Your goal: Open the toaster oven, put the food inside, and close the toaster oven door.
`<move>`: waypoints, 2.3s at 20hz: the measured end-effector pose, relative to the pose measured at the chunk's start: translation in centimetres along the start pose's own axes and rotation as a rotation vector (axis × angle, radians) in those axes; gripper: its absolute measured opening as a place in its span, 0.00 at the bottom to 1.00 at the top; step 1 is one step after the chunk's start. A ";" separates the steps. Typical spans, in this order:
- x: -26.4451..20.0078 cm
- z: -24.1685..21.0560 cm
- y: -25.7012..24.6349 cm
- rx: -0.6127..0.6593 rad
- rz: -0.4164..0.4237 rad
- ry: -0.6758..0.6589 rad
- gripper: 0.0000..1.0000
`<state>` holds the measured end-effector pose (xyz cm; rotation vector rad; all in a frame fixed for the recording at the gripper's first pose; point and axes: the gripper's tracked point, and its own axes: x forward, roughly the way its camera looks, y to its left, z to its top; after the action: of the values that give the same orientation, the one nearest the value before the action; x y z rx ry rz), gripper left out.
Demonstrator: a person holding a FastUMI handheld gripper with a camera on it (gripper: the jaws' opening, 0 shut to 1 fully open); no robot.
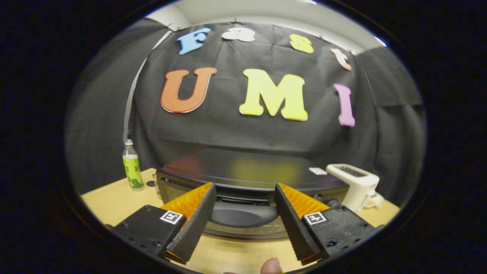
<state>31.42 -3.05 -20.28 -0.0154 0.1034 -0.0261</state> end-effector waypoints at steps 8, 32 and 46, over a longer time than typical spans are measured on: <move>-3.6 -1.3 0.1 -0.039 0.001 0.039 1.00; -11.1 -13.1 0.2 0.069 0.138 0.581 0.97; -13.8 -5.5 -1.5 0.043 0.170 0.316 0.95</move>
<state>17.12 -4.29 -24.29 0.0409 0.4201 0.1399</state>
